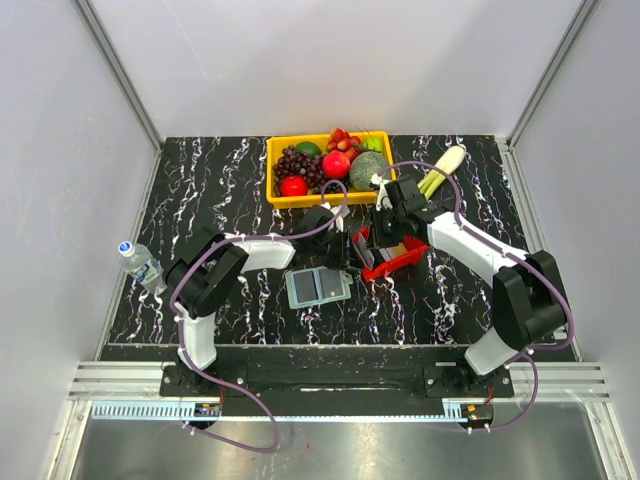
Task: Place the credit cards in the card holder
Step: Pick up the credit card from the storage box.
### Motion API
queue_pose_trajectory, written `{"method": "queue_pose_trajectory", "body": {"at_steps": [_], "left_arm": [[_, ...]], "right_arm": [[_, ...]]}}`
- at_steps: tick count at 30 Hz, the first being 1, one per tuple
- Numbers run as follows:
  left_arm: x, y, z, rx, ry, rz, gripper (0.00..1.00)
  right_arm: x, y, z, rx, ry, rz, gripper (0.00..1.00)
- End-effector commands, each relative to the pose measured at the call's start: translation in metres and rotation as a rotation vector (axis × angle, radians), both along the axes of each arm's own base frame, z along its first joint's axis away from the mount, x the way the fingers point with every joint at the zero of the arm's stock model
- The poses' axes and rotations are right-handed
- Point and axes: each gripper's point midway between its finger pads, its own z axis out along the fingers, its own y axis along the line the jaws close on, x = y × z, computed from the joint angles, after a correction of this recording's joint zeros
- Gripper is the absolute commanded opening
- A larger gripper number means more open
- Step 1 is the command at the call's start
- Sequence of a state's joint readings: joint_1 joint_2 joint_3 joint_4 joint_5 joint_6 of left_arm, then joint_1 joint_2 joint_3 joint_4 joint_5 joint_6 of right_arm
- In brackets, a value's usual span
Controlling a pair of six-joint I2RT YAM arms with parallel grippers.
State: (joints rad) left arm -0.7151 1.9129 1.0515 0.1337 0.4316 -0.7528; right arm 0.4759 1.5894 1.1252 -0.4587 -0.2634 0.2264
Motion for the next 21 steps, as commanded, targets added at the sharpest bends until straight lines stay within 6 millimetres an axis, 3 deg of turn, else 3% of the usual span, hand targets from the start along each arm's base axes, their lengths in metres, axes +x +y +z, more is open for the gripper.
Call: {"method": "queue_pose_trajectory", "body": {"at_steps": [1, 5, 8, 17, 21], "left_arm": [[0.008, -0.009, 0.031, -0.076, -0.072, -0.009, 0.28], [0.008, -0.008, 0.03, -0.075, -0.072, -0.007, 0.28], [0.008, -0.009, 0.03, -0.076, -0.07, -0.01, 0.28], [0.013, -0.01, 0.037, -0.077, -0.089, -0.006, 0.28], [0.012, -0.01, 0.035, -0.075, -0.087, -0.006, 0.28]], "right_arm": [[0.02, -0.014, 0.013, -0.019, -0.054, -0.098, 0.0], [0.032, -0.036, 0.029, -0.103, -0.154, -0.155, 0.0], [0.033, -0.042, 0.032, -0.137, -0.168, -0.157, 0.0], [0.028, -0.041, -0.016, -0.202, -0.045, -0.126, 0.0], [0.029, -0.034, -0.02, -0.227, -0.064, -0.103, 0.01]]}}
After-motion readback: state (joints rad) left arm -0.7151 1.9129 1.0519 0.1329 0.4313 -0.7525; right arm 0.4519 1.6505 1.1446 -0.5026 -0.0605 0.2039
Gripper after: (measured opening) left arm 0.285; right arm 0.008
